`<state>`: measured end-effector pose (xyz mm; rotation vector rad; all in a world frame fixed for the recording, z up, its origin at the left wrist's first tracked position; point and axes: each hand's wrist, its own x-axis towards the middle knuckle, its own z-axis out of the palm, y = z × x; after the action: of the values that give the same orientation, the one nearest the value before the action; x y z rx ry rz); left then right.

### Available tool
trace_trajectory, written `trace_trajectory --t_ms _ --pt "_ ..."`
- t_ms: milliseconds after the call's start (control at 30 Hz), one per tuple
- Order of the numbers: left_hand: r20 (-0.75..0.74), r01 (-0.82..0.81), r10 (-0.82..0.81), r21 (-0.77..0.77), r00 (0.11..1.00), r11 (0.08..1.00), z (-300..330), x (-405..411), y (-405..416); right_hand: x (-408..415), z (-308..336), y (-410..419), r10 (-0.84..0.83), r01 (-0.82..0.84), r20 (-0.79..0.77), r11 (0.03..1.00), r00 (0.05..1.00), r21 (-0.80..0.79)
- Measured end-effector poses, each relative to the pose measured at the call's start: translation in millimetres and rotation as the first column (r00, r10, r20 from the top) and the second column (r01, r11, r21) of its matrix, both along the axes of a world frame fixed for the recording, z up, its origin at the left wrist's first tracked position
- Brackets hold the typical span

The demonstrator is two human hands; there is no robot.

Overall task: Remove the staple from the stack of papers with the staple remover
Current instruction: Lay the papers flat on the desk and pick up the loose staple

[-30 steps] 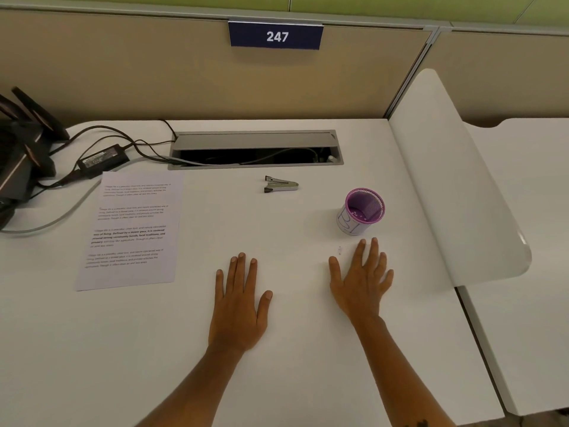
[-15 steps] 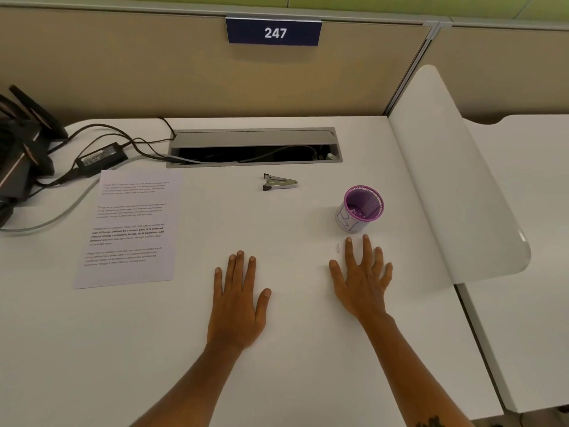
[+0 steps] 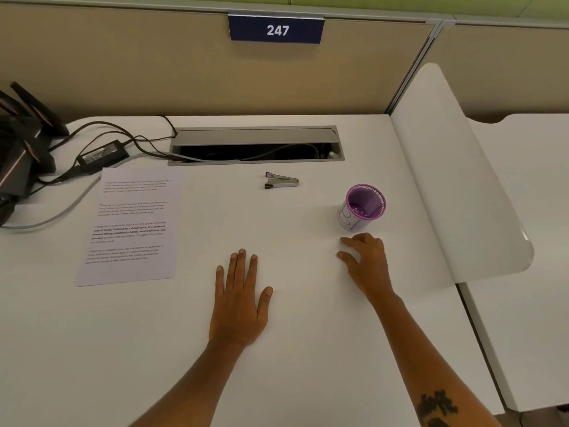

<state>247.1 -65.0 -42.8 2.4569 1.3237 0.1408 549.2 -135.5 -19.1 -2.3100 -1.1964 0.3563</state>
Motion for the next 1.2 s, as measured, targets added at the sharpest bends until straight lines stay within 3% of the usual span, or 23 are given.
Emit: trace_trajectory --t_ms 867,1200 --pt "-0.029 0.004 -0.004 0.011 1.000 1.000 -1 0 1 -6 -7 8 -0.094 0.092 0.004 0.986 0.996 0.142" --pt "-0.040 0.003 -0.003 0.002 0.999 1.000 0 0 1 -14 -4 15 -0.041 0.026 0.205 0.997 0.978 0.078"
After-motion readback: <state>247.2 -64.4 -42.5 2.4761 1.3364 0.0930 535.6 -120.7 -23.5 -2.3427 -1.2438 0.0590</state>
